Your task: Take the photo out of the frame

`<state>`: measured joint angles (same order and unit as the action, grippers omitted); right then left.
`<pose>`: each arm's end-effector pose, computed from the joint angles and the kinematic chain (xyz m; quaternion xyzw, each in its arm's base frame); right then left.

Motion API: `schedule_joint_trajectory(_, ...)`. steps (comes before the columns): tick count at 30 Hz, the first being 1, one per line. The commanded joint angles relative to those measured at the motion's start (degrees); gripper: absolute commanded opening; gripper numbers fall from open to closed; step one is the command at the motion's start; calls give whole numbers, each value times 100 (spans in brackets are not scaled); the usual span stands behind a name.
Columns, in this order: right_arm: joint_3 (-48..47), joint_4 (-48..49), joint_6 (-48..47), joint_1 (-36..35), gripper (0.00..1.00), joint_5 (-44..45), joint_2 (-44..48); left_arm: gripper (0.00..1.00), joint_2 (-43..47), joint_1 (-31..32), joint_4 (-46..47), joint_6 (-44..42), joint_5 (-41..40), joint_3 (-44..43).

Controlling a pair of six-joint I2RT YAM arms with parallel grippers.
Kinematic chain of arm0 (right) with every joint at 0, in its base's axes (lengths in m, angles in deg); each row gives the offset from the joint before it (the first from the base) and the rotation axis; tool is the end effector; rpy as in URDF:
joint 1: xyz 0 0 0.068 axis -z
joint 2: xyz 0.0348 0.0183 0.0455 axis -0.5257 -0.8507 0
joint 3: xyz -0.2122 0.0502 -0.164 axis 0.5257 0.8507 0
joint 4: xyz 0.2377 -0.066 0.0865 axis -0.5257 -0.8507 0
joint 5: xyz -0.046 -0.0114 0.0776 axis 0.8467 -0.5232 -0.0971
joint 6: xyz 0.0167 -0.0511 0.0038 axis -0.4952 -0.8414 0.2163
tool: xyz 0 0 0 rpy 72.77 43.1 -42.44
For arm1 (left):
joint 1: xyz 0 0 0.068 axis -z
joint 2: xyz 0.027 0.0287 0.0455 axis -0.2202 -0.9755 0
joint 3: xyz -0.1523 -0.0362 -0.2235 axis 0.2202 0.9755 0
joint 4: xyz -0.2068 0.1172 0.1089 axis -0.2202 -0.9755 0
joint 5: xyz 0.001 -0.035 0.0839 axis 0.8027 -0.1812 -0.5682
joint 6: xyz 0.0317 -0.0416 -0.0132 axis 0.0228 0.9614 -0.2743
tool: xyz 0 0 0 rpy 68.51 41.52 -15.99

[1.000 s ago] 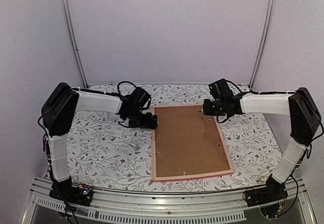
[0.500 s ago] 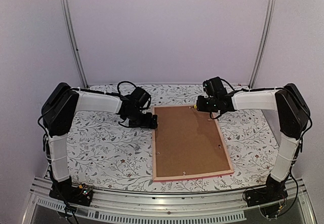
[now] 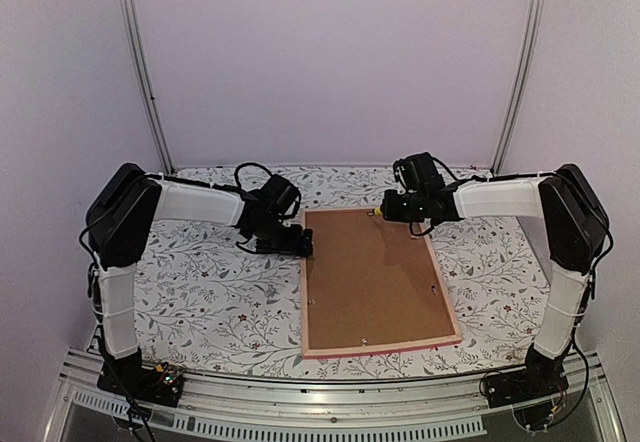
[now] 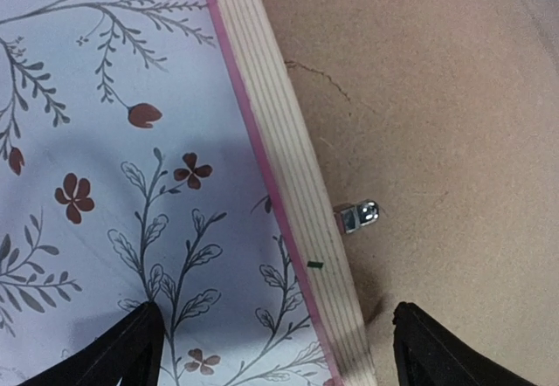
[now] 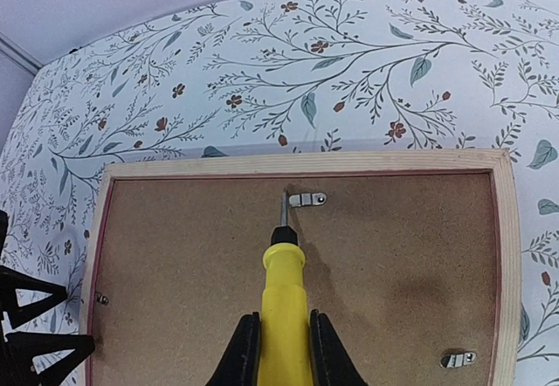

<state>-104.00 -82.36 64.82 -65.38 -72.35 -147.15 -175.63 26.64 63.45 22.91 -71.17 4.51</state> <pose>0.3508 0.2298 0.1927 -0.0415 0.9086 0.1711 0.3788 0.3274 -0.2680 0.1415 0.0754 0.9659 -0.1370 0.2065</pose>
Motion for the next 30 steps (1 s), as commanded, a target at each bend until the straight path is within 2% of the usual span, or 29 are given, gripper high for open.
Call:
schedule_joint_trajectory(1,64,-161,-88,-80,0,-178,52,93,-77,55,44,24,20,-136)
schedule_joint_trajectory(12,-106,-398,-179,-158,0,-303,148,93,173,23,33,120,20,-130)
schedule_joint_trajectory(22,-327,-418,-233,-483,0,-845,62,93,880,-310,649,654,897,538)
schedule_joint_trajectory(30,-554,-381,-273,-801,0,-1166,-230,92,1070,-442,1126,1091,1474,897)
